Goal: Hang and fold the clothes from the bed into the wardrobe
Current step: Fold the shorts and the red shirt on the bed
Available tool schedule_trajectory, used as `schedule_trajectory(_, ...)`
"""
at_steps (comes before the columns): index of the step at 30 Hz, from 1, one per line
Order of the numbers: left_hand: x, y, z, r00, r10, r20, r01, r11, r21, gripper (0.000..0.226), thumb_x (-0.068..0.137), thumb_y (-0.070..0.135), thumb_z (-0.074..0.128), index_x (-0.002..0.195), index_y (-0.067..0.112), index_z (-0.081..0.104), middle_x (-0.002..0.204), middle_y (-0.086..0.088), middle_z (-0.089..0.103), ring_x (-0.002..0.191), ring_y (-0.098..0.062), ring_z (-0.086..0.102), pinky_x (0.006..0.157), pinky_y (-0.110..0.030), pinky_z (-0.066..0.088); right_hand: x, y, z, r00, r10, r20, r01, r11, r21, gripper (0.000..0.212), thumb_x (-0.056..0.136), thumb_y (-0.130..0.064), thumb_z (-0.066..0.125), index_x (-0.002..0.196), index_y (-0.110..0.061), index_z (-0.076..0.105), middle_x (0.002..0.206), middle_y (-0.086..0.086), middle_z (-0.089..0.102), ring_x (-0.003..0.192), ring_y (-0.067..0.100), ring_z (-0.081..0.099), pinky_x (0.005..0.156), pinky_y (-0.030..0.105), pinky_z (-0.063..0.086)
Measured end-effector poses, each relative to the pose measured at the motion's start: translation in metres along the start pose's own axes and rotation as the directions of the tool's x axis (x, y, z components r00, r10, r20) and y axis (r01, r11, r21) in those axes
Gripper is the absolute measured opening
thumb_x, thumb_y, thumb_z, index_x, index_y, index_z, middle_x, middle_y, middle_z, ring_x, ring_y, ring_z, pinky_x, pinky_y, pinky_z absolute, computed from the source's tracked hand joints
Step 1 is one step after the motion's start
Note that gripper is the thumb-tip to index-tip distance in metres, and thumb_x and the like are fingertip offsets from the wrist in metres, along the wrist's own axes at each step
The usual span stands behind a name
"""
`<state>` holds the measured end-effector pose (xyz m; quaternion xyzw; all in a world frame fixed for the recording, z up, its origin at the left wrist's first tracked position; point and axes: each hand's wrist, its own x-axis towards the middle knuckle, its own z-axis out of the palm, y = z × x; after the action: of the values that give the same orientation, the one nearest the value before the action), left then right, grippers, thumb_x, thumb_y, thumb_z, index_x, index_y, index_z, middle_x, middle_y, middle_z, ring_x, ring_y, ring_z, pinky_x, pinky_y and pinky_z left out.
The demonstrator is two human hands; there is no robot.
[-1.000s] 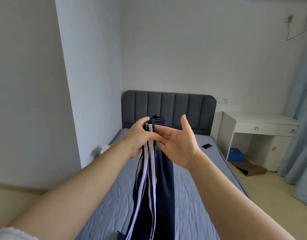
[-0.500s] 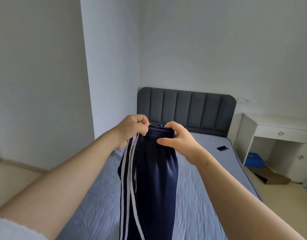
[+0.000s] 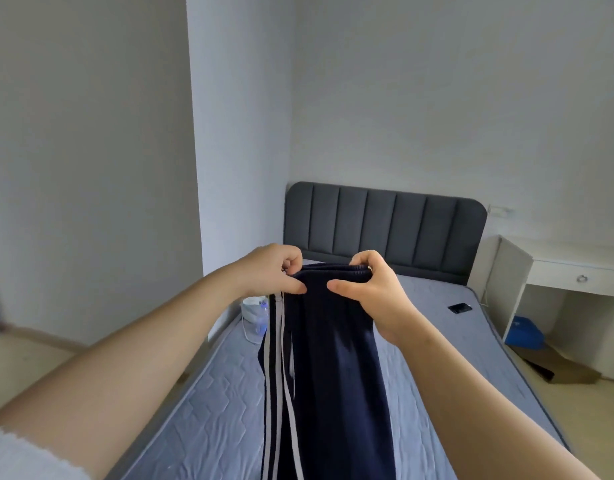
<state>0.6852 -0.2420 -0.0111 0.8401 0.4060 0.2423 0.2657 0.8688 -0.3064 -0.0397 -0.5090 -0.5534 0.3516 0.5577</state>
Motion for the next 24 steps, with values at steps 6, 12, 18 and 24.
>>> schedule_trajectory(6, 0.005, -0.051, -0.043, 0.992, 0.083, -0.097, -0.109, 0.944, -0.31, 0.04, 0.071, -0.006, 0.07, 0.083, 0.027, 0.05, 0.112, 0.012, 0.057, 0.093, -0.007, 0.057, 0.077, -0.018, 0.048, 0.024, 0.001, 0.05, 0.98, 0.1, 0.17, -0.121, 0.986, 0.116, 0.029, 0.074, -0.006, 0.075, 0.101, -0.015, 0.067, 0.097, 0.005, 0.073, 0.09, 0.022, 0.07, 0.074, 0.03, 0.057)
schedule_trajectory(12, 0.009, -0.096, -0.042, 0.994, -0.006, 0.11, 0.069, 0.811, -0.581, 0.05, 0.079, 0.007, 0.071, 0.123, 0.021, 0.052, 0.115, 0.002, 0.062, 0.109, -0.016, 0.06, 0.09, -0.024, 0.048, 0.048, -0.011, 0.095, 0.996, 0.013, -0.083, 0.009, 0.966, 0.258, 0.028, 0.076, -0.002, 0.072, 0.102, -0.008, 0.065, 0.094, 0.009, 0.073, 0.087, 0.025, 0.071, 0.073, 0.037, 0.058)
schedule_trajectory(18, 0.021, -0.105, -0.066, 0.997, -0.052, 0.064, 0.083, 0.646, -0.759, 0.015, 0.09, 0.005, 0.056, 0.099, 0.012, 0.066, 0.089, 0.002, 0.073, 0.079, -0.009, 0.07, 0.064, -0.018, 0.054, 0.053, -0.008, 0.101, 0.994, 0.083, -0.075, -0.056, 0.95, 0.308, 0.024, 0.078, -0.001, 0.07, 0.101, -0.007, 0.065, 0.093, 0.007, 0.074, 0.086, 0.022, 0.071, 0.068, 0.029, 0.057)
schedule_trajectory(24, 0.029, -0.09, -0.111, 0.998, -0.013, -0.058, -0.009, 0.929, -0.369, 0.008, 0.092, 0.018, 0.055, 0.093, 0.017, 0.063, 0.094, 0.004, 0.065, 0.08, -0.004, 0.06, 0.066, -0.014, 0.043, 0.075, -0.035, 0.112, 0.922, -0.004, -0.388, 0.07, 0.985, 0.156, 0.008, 0.076, -0.01, 0.075, 0.075, -0.015, 0.069, 0.071, -0.003, 0.073, 0.071, 0.014, 0.07, 0.06, 0.023, 0.056)
